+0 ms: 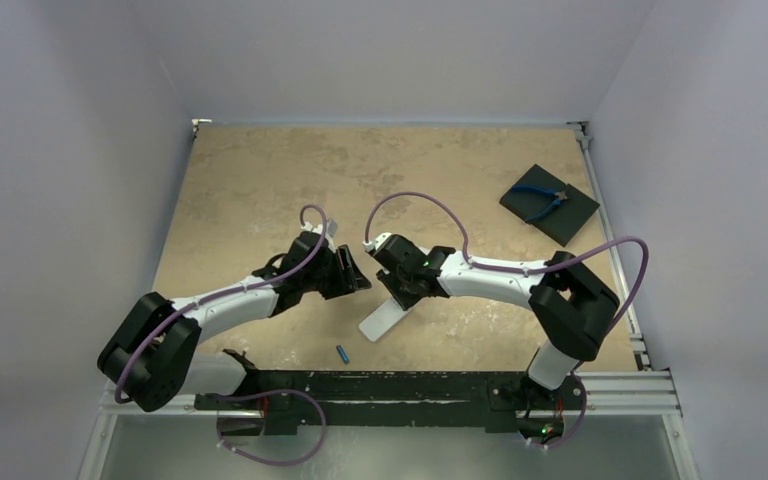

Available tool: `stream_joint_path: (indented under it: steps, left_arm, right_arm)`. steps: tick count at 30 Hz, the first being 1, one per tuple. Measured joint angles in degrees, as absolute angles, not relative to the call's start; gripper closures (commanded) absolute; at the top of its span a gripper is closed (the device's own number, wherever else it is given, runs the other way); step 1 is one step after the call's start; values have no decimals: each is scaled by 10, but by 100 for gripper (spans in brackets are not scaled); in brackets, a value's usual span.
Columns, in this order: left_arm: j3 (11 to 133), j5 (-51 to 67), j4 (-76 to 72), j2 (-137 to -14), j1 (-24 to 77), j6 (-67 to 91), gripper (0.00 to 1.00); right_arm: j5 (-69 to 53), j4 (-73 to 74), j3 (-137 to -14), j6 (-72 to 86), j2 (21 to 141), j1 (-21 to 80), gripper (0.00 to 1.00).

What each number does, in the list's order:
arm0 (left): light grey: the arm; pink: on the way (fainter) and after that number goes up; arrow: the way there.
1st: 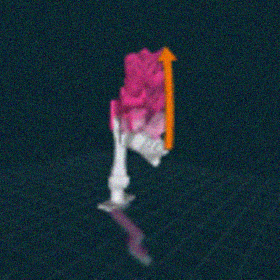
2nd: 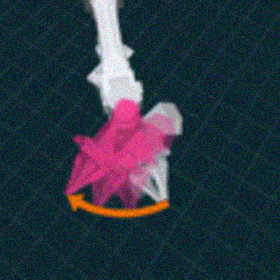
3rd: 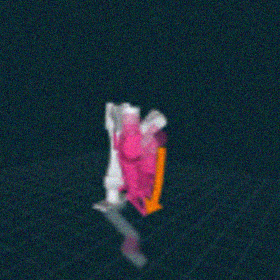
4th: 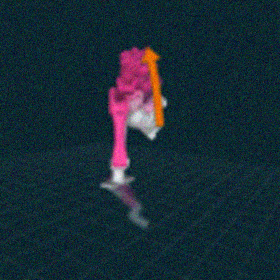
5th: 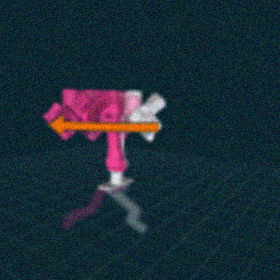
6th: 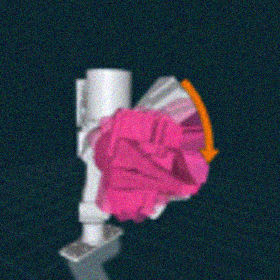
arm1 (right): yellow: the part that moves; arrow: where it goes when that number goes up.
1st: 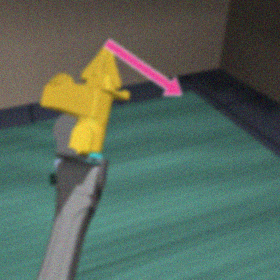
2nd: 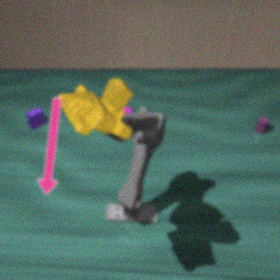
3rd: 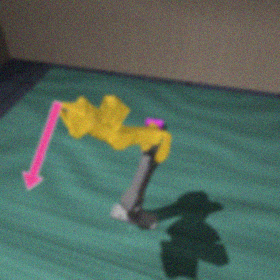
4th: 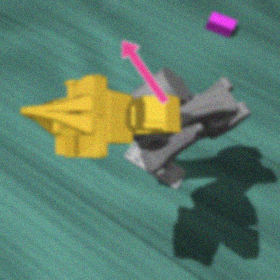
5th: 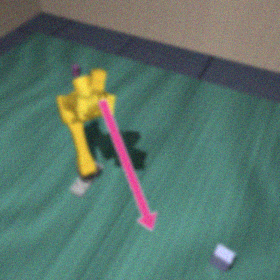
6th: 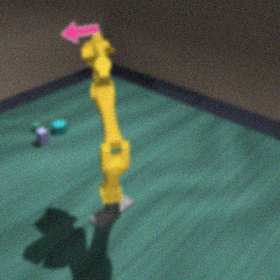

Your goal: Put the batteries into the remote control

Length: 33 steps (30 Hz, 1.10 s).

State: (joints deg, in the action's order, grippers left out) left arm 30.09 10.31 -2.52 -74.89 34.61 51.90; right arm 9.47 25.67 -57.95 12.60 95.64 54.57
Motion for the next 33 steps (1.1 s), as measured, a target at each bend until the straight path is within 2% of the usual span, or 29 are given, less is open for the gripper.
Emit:
stream_joint_path:
  steps: [21,33]
  left_arm:
    - [284,118,-53,-764,346,531,53]
    - [258,135,-93,-785,354,550,54]
  right_arm:
    - [99,257,-582,146,929,546,64]
    - [108,246,-558,180,849,546,63]
